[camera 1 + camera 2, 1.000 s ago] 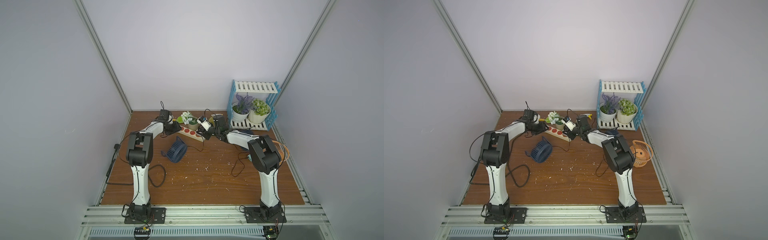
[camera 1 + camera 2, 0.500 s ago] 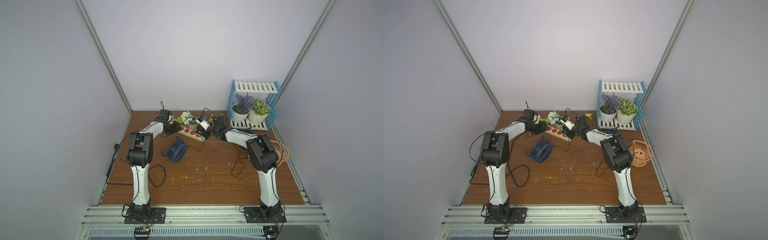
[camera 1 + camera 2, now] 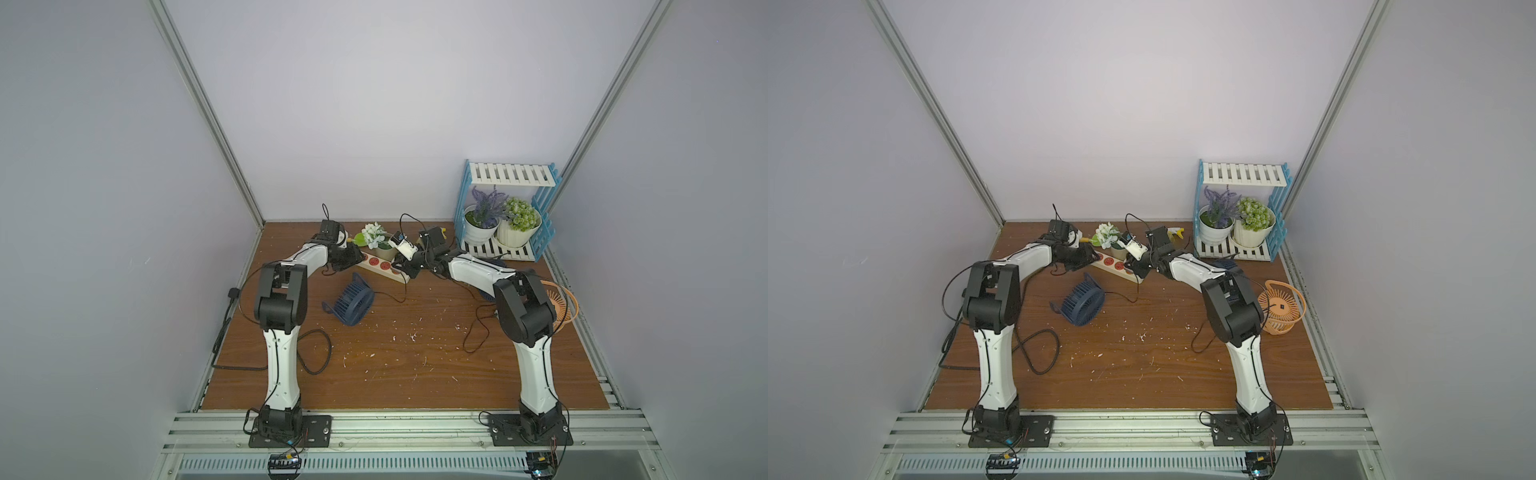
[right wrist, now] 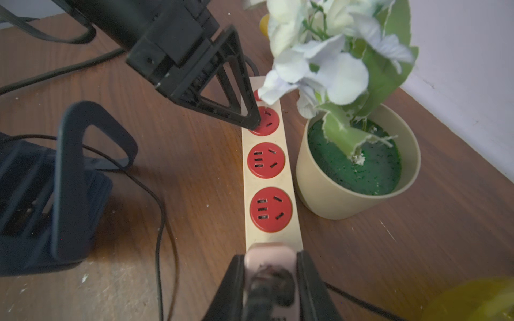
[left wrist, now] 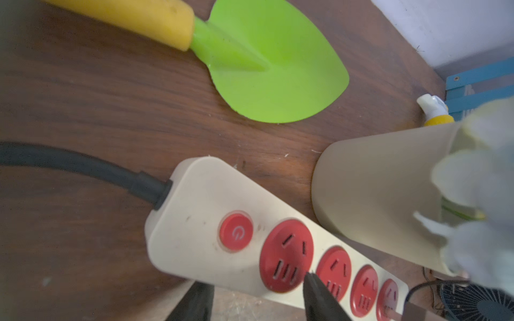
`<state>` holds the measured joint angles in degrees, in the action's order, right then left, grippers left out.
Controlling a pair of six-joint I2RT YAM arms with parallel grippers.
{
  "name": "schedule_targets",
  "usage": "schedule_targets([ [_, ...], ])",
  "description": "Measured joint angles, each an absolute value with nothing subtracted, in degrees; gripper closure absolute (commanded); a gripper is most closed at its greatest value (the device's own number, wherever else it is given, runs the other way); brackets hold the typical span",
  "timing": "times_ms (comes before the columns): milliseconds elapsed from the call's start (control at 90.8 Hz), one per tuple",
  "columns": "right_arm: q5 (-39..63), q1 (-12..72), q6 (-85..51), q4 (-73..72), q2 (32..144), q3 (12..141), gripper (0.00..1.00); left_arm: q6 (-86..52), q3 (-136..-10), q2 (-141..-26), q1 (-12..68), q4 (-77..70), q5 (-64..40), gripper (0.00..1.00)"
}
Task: Plug the desk fan into the power strip
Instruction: Insert the plug into the socket.
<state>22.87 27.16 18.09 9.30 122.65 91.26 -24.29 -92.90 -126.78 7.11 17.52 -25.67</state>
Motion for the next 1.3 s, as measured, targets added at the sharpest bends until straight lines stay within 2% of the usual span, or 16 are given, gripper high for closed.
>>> schedule_targets([
  [264,17.1,29.2,18.1,13.4,123.2,93.6,1.00,-24.5,-93.0,-127.0,7.1,17.5,-26.6,0.45],
  [914,13.5,30.1,12.9,10.4,123.4,91.5,1.00,-23.5,-92.9,-125.5,7.1,18.1,-28.2,0.45],
  [991,13.2,30.2,12.8,9.9,123.1,90.9,1.00,-23.6,-92.8,-124.6,7.1,18.1,-28.7,0.43],
  [1090,12.8,30.4,12.8,7.4,121.7,88.4,0.73,-23.9,-91.5,-122.7,7.1,17.7,-29.5,0.38],
  [1167,12.4,30.4,12.4,7.1,120.6,87.0,0.61,-24.4,-89.9,-120.5,7.1,17.3,-30.0,0.37],
  [1299,12.4,30.0,10.7,13.2,120.0,85.6,0.49,-25.5,-88.0,-117.0,7.2,16.4,-31.0,0.36],
])
